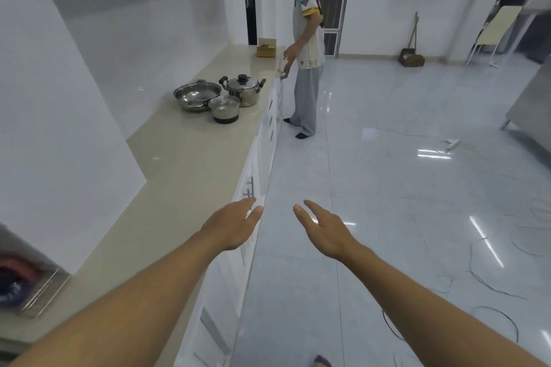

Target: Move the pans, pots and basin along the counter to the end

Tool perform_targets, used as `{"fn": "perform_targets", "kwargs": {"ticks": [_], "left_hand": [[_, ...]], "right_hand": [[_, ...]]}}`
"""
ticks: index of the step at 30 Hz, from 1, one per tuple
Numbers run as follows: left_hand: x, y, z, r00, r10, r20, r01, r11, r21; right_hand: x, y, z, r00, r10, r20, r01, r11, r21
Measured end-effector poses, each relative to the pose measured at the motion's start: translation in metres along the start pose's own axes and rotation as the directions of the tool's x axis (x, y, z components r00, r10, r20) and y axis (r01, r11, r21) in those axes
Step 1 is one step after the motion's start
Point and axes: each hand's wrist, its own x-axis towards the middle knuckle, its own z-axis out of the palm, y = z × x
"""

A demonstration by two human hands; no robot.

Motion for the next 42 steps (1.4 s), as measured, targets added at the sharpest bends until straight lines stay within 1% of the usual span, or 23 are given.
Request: {"fn": "perform_targets", "kwargs": {"ticks": [5, 8, 11, 17, 22, 26, 30, 34, 38, 42], "left_hand": [[0.081, 0.012, -0.011, 0.998, -0.034, -0.052, 0.032, 0.999, -0.037], [0.123, 0.021, -0.019, 0.995, -0.074, -0.070, 0.071, 0.996, -0.047], [0.161, 0.027, -0.028, 0.990, -0.091, -0.112, 0.086, 0.995, -0.054], [0.230, 0.012, -0.040, 0.979, -0.152, -0.133, 0.149, 0.988, -0.029], [0.299, -0.016, -0.056, 0.981, -0.110, -0.160, 0.114, 0.993, 0.015], [0.359, -0.047, -0.080, 0.977, -0.150, -0.151, 0.147, 0.989, -0.034], [0.408, -0.080, -0.104, 0.979, -0.150, -0.137, 0.143, 0.988, -0.059], [0.443, -0.107, -0.122, 0.976, -0.163, -0.146, 0.150, 0.984, -0.096], [0.471, -0.135, -0.137, 0.976, -0.189, -0.111, 0.177, 0.978, -0.110], [0.498, -0.156, -0.155, 0.965, -0.219, -0.145, 0.196, 0.968, -0.156]], "right_hand": [[0.090, 0.003, -0.028, 0.998, -0.051, 0.034, 0.052, 0.998, -0.036], [0.142, 0.004, -0.047, 0.994, -0.063, 0.085, 0.067, 0.996, -0.055], [0.193, 0.002, -0.065, 0.992, -0.076, 0.104, 0.081, 0.996, -0.040], [0.276, -0.008, -0.074, 0.984, -0.105, 0.142, 0.111, 0.993, -0.034], [0.354, -0.027, -0.069, 0.977, -0.156, 0.147, 0.170, 0.981, -0.090], [0.419, -0.049, -0.059, 0.976, -0.161, 0.150, 0.179, 0.977, -0.116], [0.476, -0.072, -0.046, 0.978, -0.143, 0.155, 0.163, 0.978, -0.128], [0.517, -0.092, -0.033, 0.980, -0.143, 0.137, 0.157, 0.983, -0.094], [0.559, -0.107, -0.017, 0.980, -0.133, 0.147, 0.147, 0.985, -0.091], [0.597, -0.118, -0.004, 0.981, -0.139, 0.137, 0.152, 0.985, -0.086]]}}
